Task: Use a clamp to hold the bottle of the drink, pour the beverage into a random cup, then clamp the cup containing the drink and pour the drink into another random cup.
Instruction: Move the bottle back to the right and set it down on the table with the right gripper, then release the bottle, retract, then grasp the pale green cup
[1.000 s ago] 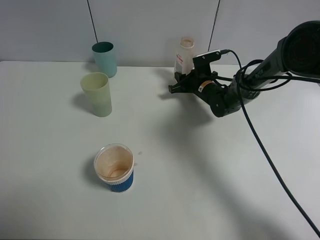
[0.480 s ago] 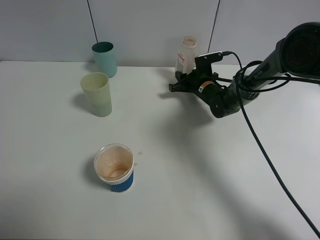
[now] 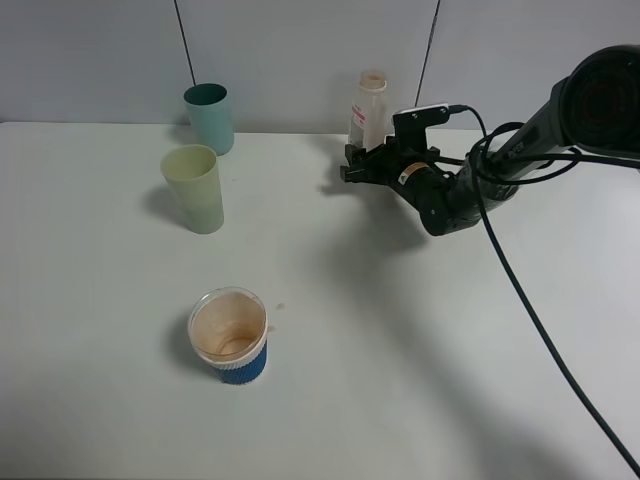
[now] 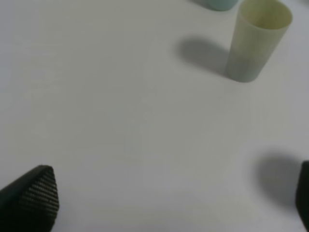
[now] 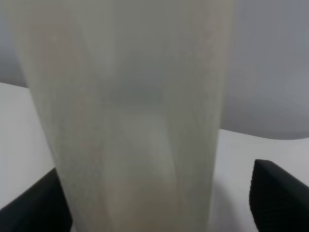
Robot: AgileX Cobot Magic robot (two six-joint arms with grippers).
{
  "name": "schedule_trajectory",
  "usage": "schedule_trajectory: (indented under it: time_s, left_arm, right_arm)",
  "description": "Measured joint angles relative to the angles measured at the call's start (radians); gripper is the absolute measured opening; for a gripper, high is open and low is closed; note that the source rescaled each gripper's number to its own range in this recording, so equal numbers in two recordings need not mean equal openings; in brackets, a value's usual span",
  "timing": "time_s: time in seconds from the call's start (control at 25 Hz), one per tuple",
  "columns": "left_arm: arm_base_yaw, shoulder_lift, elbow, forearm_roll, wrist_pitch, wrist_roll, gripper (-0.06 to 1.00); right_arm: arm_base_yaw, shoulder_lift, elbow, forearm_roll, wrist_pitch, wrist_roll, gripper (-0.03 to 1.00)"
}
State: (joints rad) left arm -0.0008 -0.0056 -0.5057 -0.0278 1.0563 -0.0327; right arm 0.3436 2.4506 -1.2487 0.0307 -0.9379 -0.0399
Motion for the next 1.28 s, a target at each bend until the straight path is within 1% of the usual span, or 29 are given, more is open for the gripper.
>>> schedule_trajectory:
  time_s: [0.12, 0.32, 0.44, 0.6, 0.84, 1.12, 1.2, 1.28]
  left_arm:
    - [0.000, 0.000, 0.000, 0.000, 0.000, 0.000, 0.98]
    - [0.000, 0.000, 0.000, 0.000, 0.000, 0.000, 0.98]
    - [0.000, 0.000, 0.000, 0.000, 0.000, 0.000, 0.98]
    - [0.000, 0.000, 0.000, 0.000, 0.000, 0.000, 0.98]
    - [0.000, 0.000, 0.000, 0.000, 0.000, 0.000, 0.98]
    - [0.000, 0.000, 0.000, 0.000, 0.000, 0.000, 0.98]
    - [0.000, 0.000, 0.000, 0.000, 0.000, 0.000, 0.98]
    - [0.000, 0.000, 0.000, 0.000, 0.000, 0.000, 0.98]
  right_arm:
    - [0.000, 0.000, 0.000, 0.004, 0.013, 0.000, 0.63]
    - [0.000, -0.005, 0.000, 0.017, 0.058, 0.000, 0.81]
    - [0.000, -0.033, 0.000, 0.041, 0.099, 0.000, 0.85]
    - [0.000, -0.088, 0.001, 0.043, 0.129, -0.001, 0.86]
    - [0.000, -0.145, 0.001, 0.046, 0.260, -0.019, 0.86]
    - [0.001, -0.216, 0.001, 0.051, 0.374, -0.058, 0.86]
    - [0.001, -0.231, 0.002, 0.051, 0.387, -0.067, 0.86]
    - [0.001, -0.261, 0.002, 0.051, 0.422, -0.080, 0.86]
